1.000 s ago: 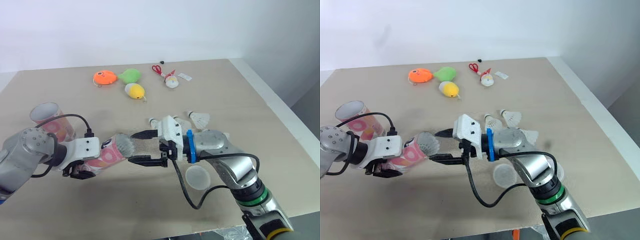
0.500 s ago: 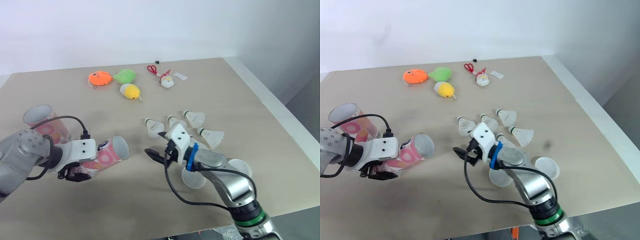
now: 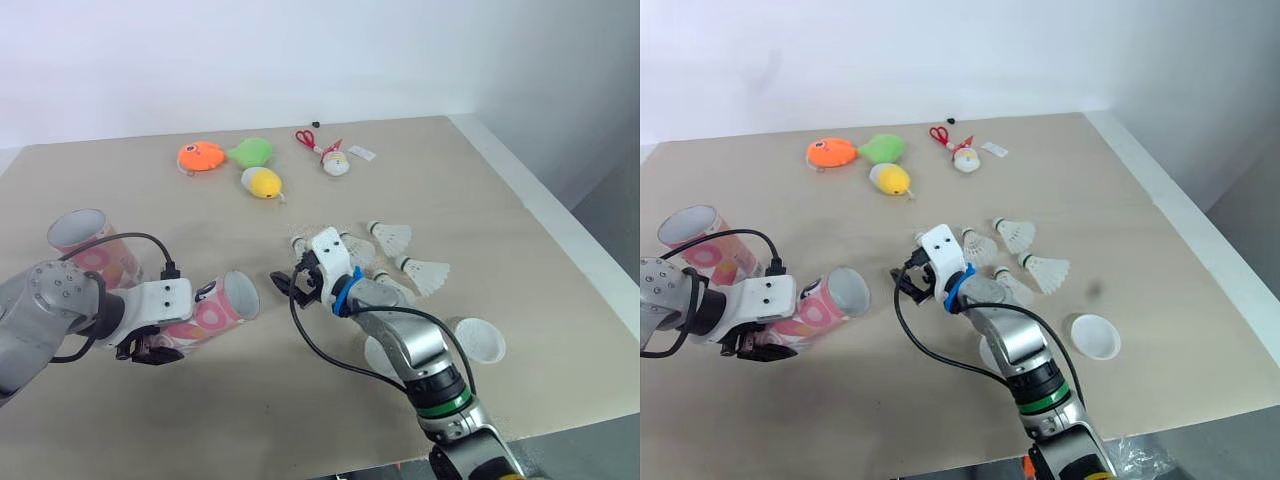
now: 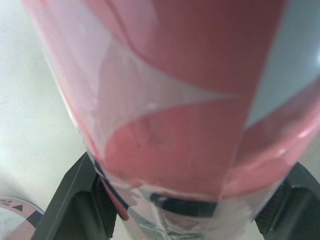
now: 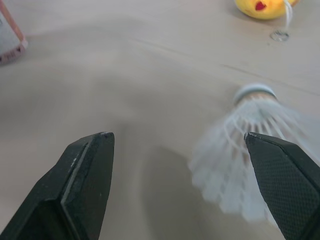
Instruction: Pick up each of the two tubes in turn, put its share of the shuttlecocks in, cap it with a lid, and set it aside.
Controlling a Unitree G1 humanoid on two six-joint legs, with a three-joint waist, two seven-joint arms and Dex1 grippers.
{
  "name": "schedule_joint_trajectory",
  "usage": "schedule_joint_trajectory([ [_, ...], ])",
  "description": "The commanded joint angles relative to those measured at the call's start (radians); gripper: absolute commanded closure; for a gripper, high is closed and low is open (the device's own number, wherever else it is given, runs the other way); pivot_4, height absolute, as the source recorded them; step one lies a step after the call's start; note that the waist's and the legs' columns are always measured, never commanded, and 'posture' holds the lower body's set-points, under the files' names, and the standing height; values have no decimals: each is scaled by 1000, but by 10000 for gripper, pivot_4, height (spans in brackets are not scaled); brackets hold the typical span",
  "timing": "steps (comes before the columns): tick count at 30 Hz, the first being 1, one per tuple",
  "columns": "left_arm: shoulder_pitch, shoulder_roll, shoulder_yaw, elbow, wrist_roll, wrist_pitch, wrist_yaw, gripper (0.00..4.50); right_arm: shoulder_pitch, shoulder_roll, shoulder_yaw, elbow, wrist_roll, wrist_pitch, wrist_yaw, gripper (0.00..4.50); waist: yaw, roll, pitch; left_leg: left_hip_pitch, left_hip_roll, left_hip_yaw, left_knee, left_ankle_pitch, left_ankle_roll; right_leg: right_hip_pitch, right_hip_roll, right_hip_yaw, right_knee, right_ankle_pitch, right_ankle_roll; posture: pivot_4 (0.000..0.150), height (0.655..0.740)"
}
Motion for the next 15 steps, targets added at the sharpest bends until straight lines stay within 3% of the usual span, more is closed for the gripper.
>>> schedule_joint_trajectory([
  [1,10,-11,-4,-27,-23,-2,-1,15752,-30,24,-40,20,0,-27,-15,2909,0,0,0,0,0,0,0,0,0,0,0,0,0,0,0,1500,7400],
  [3,8,-14,-5,-26,-22,-7,1,15752,-35,31,-47,43,1,-36,-14,7241,0,0,0,0,0,0,0,0,0,0,-1,0,0,0,0,1500,7400],
  [10,12,-17,-3,-23,-19,-13,2,15752,-31,41,-51,80,2,-61,-4,41431,0,0,0,0,-1,0,0,0,0,0,-2,0,0,0,0,1500,7400],
  [11,15,-16,-1,-24,-18,-13,2,15752,-27,40,-49,78,4,-62,0,43942,0,0,0,0,-1,0,0,0,0,0,-2,0,0,0,1,1500,7400],
  [15,21,-13,4,-25,-18,-3,6,15752,-6,24,-32,40,8,-76,37,43942,0,0,0,0,-1,0,0,0,0,0,-2,0,0,0,1,1500,7400],
])
